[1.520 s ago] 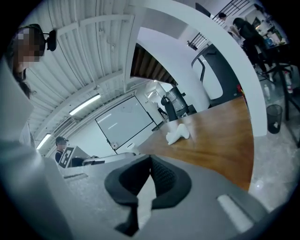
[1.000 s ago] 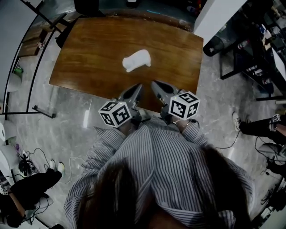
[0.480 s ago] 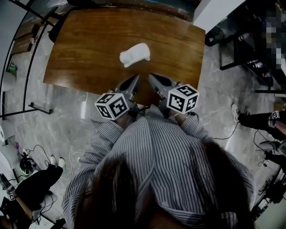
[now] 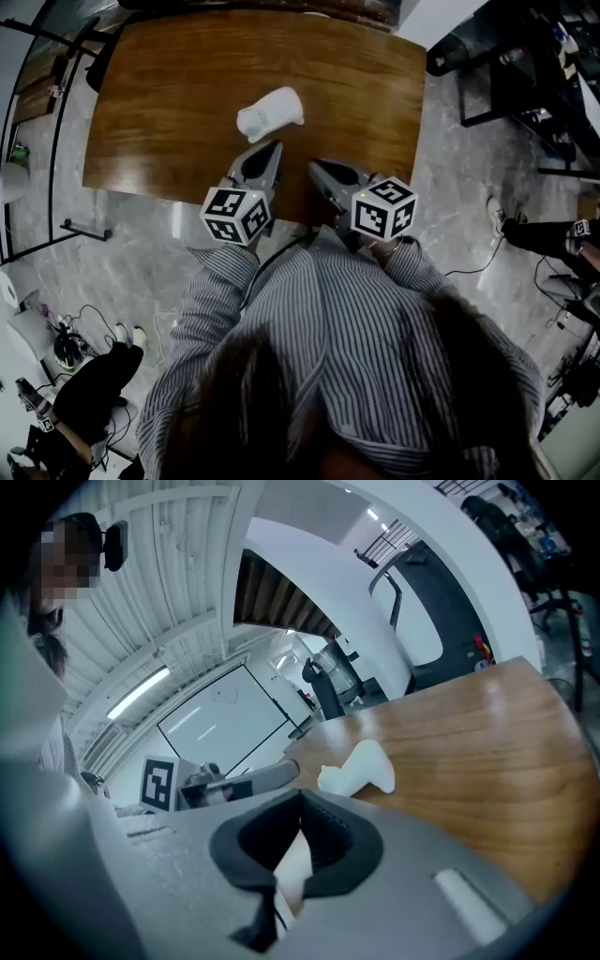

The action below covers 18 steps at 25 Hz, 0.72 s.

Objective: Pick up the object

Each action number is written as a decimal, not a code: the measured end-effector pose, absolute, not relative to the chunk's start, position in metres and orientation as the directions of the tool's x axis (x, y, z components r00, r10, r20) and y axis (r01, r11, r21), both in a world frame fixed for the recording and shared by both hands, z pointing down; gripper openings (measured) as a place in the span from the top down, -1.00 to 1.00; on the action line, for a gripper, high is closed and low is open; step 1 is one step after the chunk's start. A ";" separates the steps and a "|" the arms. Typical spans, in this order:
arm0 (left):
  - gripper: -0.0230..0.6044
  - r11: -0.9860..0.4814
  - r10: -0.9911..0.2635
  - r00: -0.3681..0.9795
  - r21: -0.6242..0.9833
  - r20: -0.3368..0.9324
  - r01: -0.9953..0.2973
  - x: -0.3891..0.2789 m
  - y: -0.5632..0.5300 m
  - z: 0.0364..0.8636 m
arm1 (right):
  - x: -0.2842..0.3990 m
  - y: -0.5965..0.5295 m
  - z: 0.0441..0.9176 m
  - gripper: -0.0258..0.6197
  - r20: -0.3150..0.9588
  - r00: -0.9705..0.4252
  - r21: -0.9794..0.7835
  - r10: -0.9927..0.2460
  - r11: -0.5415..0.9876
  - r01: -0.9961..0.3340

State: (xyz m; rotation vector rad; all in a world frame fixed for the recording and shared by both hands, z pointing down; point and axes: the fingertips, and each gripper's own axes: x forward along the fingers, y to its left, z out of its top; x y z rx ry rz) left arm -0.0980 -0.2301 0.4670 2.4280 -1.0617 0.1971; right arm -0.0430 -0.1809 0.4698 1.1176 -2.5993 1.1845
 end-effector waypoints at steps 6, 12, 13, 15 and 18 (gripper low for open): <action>0.53 -0.634 -0.653 0.603 0.106 0.458 -0.766 -0.103 -0.263 0.499 | -0.047 -0.171 0.492 0.92 0.353 -0.765 -0.694 -0.538 0.398 -0.600; 0.25 -0.711 -0.642 0.500 -0.207 0.581 -0.672 -0.095 -0.282 0.540 | -0.039 -0.176 0.505 0.92 0.319 -0.778 -0.790 -0.541 0.302 -0.534; 0.20 -0.717 -0.641 0.481 -0.244 0.599 -0.653 -0.094 -0.284 0.546 | -0.038 -0.177 0.506 0.92 0.313 -0.778 -0.796 -0.544 0.296 -0.527; 0.13 -0.733 -0.637 0.435 -0.324 0.637 -0.598 -0.092 -0.287 0.558 | -0.036 -0.178 0.508 0.92 0.308 -0.778 -0.806 -0.548 0.284 -0.519; 0.05 -0.743 -0.644 0.362 -0.437 0.674 -0.507 -0.089 -0.292 0.574 | -0.029 -0.180 0.516 0.92 0.307 -0.772 -0.827 -0.556 0.246 -0.506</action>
